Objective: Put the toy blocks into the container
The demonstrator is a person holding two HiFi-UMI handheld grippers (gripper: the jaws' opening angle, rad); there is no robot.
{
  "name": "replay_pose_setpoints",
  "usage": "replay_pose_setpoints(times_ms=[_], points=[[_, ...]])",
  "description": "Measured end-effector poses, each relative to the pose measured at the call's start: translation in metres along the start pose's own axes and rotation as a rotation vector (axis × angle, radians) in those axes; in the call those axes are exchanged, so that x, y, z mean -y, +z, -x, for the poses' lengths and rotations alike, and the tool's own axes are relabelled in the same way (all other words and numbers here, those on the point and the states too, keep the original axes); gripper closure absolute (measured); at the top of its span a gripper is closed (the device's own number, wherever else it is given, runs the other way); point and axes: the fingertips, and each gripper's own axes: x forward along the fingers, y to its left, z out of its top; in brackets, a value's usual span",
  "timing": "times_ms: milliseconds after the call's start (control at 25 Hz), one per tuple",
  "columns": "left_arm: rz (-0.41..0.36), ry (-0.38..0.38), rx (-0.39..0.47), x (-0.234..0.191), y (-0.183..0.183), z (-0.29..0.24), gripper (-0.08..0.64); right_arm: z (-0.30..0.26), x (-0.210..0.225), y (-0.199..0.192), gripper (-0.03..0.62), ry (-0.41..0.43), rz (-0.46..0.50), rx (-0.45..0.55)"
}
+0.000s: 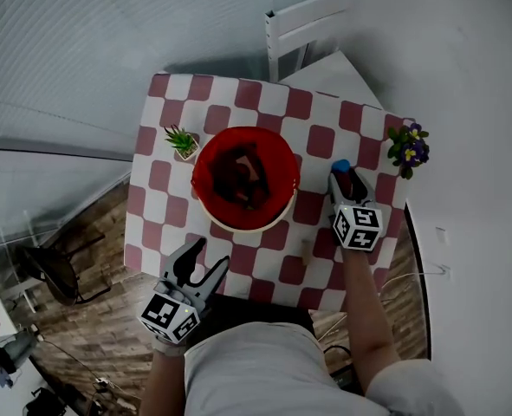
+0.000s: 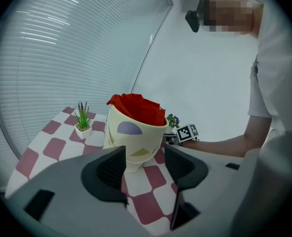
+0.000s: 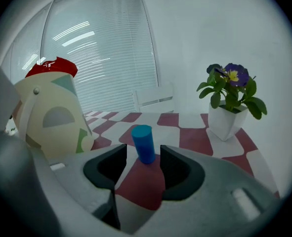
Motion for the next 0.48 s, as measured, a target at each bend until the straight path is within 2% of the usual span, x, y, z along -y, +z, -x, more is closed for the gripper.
replay_pose_setpoints(times_ms=[240,480], points=[[0.002,0.015,-0.025,0.007,-0.004,-0.007,0.328,-0.01,0.001,-0.002,0.38,-0.018,0.054,-0.035],[0.008,0.017,-0.021,0.012,-0.01,-0.007,0.328,-0.012,0.003,-0.005,0.429,-0.06,0.104,-0.053]])
